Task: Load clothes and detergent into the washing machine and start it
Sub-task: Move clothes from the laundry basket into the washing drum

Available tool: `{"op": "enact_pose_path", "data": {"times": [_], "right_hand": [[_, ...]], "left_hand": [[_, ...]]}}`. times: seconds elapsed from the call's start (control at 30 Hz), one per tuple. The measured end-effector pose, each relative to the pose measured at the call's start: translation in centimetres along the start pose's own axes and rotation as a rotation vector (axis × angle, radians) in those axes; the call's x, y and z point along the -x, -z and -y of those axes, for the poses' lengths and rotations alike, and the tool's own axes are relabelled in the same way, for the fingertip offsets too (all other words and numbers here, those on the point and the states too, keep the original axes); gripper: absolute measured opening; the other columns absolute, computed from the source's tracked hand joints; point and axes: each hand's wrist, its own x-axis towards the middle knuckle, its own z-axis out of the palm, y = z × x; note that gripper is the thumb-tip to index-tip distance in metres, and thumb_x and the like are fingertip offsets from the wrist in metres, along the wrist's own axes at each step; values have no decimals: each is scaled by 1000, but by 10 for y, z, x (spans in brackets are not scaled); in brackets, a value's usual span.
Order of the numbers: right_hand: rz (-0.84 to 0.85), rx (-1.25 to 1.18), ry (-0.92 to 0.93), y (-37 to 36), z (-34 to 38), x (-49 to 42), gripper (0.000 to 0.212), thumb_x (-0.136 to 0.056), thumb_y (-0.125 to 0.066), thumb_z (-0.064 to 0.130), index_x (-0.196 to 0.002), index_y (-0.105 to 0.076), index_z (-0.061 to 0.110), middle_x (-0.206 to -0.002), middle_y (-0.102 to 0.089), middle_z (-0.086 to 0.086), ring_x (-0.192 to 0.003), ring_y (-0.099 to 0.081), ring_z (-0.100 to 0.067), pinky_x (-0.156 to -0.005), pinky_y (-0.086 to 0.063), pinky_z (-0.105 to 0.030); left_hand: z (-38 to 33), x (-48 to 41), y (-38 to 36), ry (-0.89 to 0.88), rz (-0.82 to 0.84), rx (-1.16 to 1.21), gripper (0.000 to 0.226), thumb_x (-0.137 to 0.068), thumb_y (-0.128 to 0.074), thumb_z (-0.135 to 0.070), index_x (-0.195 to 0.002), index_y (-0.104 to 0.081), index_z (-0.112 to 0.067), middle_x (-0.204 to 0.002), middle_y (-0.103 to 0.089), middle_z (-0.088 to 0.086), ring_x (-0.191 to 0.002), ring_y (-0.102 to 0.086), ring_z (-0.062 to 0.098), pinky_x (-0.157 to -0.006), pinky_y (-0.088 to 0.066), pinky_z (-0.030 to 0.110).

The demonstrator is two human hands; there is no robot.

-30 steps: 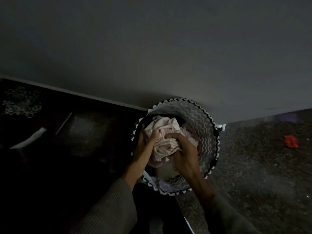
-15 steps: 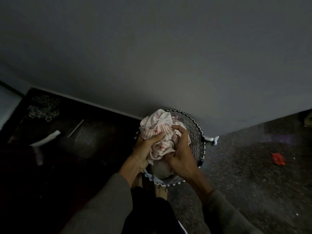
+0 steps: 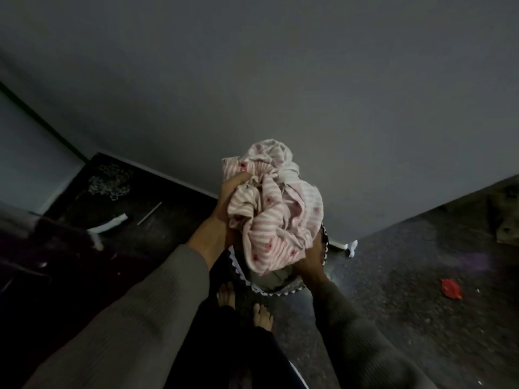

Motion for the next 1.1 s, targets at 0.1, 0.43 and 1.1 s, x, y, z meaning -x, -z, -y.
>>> {"op": "enact_pose_path", "data": {"times": [0.1,0.43,1.1], "right_hand": [[161,-253,-79,8,27,0,42,-73,-54,41,-112,-60,27,-98,-61,17,-86,-56,18,-86,-38,-1],[320,-1057,-243,26,178,28,36,-100,-45,30,-125,-60,9,-121,-61,-15,-103,-62,-28,-93,-50,-48],[886,-396,641,-96,376,167,32,-82,-66,-8,-104,-73,14,-107,-73,7,-102,-66,-3,-90,-48,-21]], "left_hand": [[-24,22,-9,-65,13,41,29,-93,-56,-34,-82,-69,-11,-66,-71,-2,-76,-73,13,-62,-56,20],[-75,79,20,-460,-449,-285,37,-78,-78,-2,-110,-66,-15,-102,-71,-1,-90,-71,9,-73,-56,24],[-138,230,141,-654,-617,347,51,-76,-80,-30,-122,-67,-12,-112,-74,9,-98,-73,26,-69,-59,32]]}}
